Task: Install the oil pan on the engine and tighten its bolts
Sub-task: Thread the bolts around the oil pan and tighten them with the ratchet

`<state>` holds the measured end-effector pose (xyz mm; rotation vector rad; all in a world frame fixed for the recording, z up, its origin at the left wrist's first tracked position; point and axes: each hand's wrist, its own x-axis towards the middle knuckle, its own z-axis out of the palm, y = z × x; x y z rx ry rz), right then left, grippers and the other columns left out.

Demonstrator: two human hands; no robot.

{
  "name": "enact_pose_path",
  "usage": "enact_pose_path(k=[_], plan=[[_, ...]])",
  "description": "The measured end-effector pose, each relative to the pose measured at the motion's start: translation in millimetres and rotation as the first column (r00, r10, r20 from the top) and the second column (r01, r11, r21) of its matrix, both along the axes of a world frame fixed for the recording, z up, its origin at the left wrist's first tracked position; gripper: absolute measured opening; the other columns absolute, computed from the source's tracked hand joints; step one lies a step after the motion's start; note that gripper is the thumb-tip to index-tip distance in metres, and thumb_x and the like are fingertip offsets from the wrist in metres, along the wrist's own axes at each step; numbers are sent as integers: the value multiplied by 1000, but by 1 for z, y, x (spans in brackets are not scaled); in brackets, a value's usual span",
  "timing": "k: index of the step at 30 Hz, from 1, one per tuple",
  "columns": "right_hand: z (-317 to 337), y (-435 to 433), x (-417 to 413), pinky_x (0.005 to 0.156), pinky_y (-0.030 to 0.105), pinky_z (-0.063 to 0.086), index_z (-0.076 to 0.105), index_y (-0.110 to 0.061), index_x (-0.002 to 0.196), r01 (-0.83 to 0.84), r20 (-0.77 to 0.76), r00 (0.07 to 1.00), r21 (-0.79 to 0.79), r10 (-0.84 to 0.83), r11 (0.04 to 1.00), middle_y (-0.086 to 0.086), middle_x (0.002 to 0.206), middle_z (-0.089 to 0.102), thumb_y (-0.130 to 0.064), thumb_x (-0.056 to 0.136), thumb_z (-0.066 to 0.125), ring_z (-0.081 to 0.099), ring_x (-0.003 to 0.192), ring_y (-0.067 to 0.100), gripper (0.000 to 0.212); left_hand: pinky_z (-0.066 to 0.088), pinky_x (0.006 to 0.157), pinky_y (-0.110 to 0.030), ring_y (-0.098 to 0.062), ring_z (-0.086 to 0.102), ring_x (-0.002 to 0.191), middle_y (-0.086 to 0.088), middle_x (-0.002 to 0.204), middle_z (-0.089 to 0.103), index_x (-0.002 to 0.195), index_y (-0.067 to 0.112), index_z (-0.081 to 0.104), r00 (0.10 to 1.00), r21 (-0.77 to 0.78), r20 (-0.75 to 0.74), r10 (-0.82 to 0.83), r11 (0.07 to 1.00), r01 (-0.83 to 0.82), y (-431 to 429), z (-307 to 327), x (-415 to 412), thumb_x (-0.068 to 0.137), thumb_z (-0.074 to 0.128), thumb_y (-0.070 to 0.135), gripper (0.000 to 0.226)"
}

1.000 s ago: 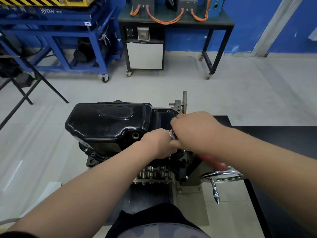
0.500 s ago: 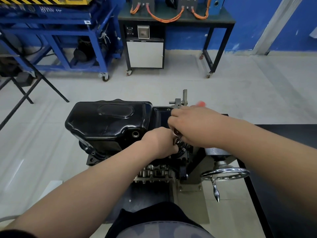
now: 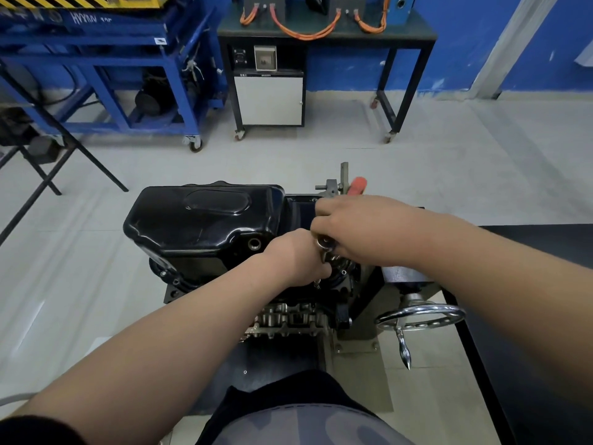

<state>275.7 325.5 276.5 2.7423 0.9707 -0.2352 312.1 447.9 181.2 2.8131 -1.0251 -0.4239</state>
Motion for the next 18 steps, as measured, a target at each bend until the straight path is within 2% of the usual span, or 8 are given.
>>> enact_pose_path(k=[3, 4, 6, 8, 10, 12, 15, 18], plan=[[-3, 4, -4, 54, 30, 34, 55, -22, 82, 116, 107, 988, -41, -111, 992, -2, 86, 50, -49, 89, 49, 53, 72, 21, 29, 36, 50, -26, -21, 53, 63, 5, 64, 52, 59, 22, 44, 1000, -7, -13, 17, 1000, -17, 2, 1, 2, 79, 48, 33, 23], [-4, 6, -6, 49, 27, 30, 49, -23, 67, 196, 148, 971, -53, -186, 979, -2, 74, 47, -58, 88, 44, 47, 60, 19, 41, 35, 50, -25, -20, 52, 62, 4, 64, 51, 60, 23, 44, 1000, 1, -22, 17, 1000, -17, 2, 2, 2, 81, 44, 35, 24], [-5, 5, -8, 46, 25, 23, 38, -21, 56, 321, 176, 934, -25, -312, 947, -2, 63, 42, -64, 86, 39, 36, 49, 15, 52, 36, 53, -27, -22, 53, 65, 4, 68, 53, 65, 24, 46, 999, 27, -43, 14, 1000, -13, 1, 4, 1, 84, 37, 33, 24], [-7, 4, -8, 47, 26, 26, 48, -20, 67, 277, 153, 949, 0, -274, 961, -1, 75, 52, -55, 87, 44, 44, 55, 17, 41, 37, 56, -28, -22, 51, 66, 4, 65, 48, 62, 24, 41, 998, 17, -61, 16, 1000, -14, 1, 2, 0, 84, 40, 29, 22], [-8, 0, -6, 56, 29, 32, 56, -20, 94, 114, 106, 988, -7, -113, 993, -2, 97, 53, -39, 88, 52, 54, 79, 20, 20, 38, 57, -29, -22, 50, 67, 6, 62, 44, 61, 24, 38, 998, 13, -60, 0, 1000, 0, 1, 0, -1, 81, 48, 31, 24], [-6, -4, -3, 69, 30, 35, 53, -20, 109, 19, 82, 996, -4, -19, 1000, 0, 105, 47, -28, 87, 56, 51, 96, 20, 23, 42, 59, -31, -23, 53, 72, 7, 64, 43, 67, 22, 40, 999, 21, -43, -19, 1000, 20, 1, 0, -2, 81, 49, 33, 21], [-10, 0, -6, 71, 32, 35, 53, -18, 104, 125, 130, 984, -7, -123, 992, 0, 99, 49, -51, 89, 47, 53, 89, 21, 36, 40, 54, -29, -22, 50, 65, 5, 63, 44, 64, 21, 38, 998, 17, -7, -55, 998, 55, 3, 4, -2, 86, 44, 33, 26], [-15, 9, -9, 52, 29, 29, 47, -19, 85, 327, 104, 940, -2, -325, 945, -5, 73, 41, -65, 85, 39, 48, 69, 21, 47, 36, 51, -28, -23, 47, 62, 2, 62, 45, 59, 22, 34, 998, 37, -33, -52, 998, 53, 5, 9, -1, 88, 38, 24, 29]])
